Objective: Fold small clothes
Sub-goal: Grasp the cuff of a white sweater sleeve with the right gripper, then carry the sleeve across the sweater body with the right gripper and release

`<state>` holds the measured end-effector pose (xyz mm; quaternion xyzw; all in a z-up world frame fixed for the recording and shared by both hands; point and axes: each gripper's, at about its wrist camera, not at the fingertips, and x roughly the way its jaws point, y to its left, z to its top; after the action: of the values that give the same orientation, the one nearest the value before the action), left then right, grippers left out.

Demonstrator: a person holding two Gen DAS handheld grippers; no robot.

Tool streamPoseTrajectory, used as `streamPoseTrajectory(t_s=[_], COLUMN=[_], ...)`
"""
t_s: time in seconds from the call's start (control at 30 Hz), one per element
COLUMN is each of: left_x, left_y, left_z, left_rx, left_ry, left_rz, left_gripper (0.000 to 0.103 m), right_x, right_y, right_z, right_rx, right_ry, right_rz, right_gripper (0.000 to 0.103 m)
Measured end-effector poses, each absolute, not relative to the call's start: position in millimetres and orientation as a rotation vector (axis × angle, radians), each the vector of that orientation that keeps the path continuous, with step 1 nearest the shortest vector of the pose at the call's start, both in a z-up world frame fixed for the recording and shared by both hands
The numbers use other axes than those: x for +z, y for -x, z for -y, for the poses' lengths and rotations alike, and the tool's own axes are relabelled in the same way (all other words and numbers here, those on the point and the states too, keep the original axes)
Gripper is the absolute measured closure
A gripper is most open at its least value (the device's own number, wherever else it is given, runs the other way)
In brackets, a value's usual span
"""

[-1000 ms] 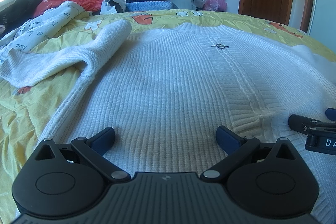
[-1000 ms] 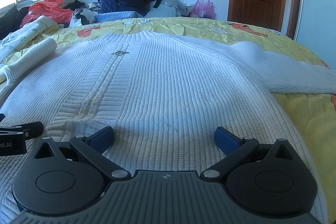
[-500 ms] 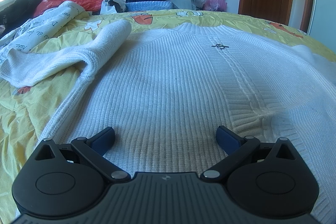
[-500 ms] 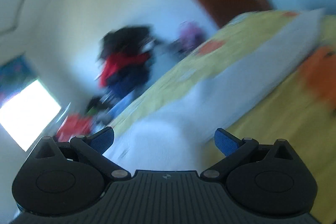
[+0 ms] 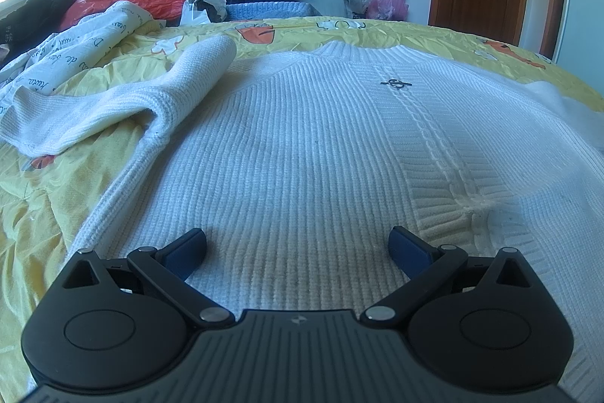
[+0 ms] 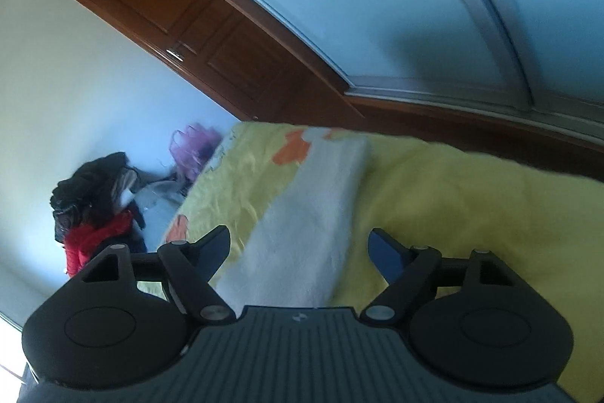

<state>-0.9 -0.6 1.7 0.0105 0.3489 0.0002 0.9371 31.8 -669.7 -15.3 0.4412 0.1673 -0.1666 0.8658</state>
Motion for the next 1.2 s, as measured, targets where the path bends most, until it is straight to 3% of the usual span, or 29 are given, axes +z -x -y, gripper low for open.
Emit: streamPoseTrajectory(t_s=[0.13,0.2,0.23,0.27,0.43,0.67,1.0,1.1,1.2], left_x=[1.6,1.6,2.2,2.2,2.5,2.6,4.0,4.0,4.0], left_y=[0.9,1.4,1.6,1.4,1.5,1.4,1.5,1.5,1.6], left_z=[0.6,0.5,0.2,0.2,-0.3,-0.1,0.0,-1.1,-1.4], left_rx=[0.000,-0.001,-0.001,-0.001,-0.002,-0.002,-0.004,-0.009,-0.008], left_ry=[-0.021,-0.020,-0.020,-0.020,-0.017,-0.017,-0.013,-0.006,-0.007], left_rz=[-0.713,-0.713,-0.713,-0.713,-0.712,-0.712,-0.712,-0.712,-0.713], left_gripper=[0.000,0.000,0.000,0.000,0.000,0.000,0.000,0.000,0.000], right_x=[-20.6,-24.5,-20.3,-19.7,14.5,78.8,8.9,0.8,17.2], right_y=[-49.6,-50.1,-50.5,-49.6,-35.3,-26.0,-56.8,-53.9,-21.9], right_z=[666.4,664.6,665.6,667.7,636.2,456.2,216.1,207.0,231.3], right_rx=[-0.391,-0.400,-0.413,-0.419,-0.323,0.150,0.500,0.487,0.488], right_ry=[-0.840,-0.817,-0.810,-0.808,-0.793,-0.593,-0.437,-0.431,-0.460], right_rz=[-0.360,-0.349,-0.358,-0.367,-0.266,-0.260,-0.584,-0.664,-0.587], right_gripper=[0.046,0.066,0.082,0.085,0.086,0.088,0.087,0.078,0.056])
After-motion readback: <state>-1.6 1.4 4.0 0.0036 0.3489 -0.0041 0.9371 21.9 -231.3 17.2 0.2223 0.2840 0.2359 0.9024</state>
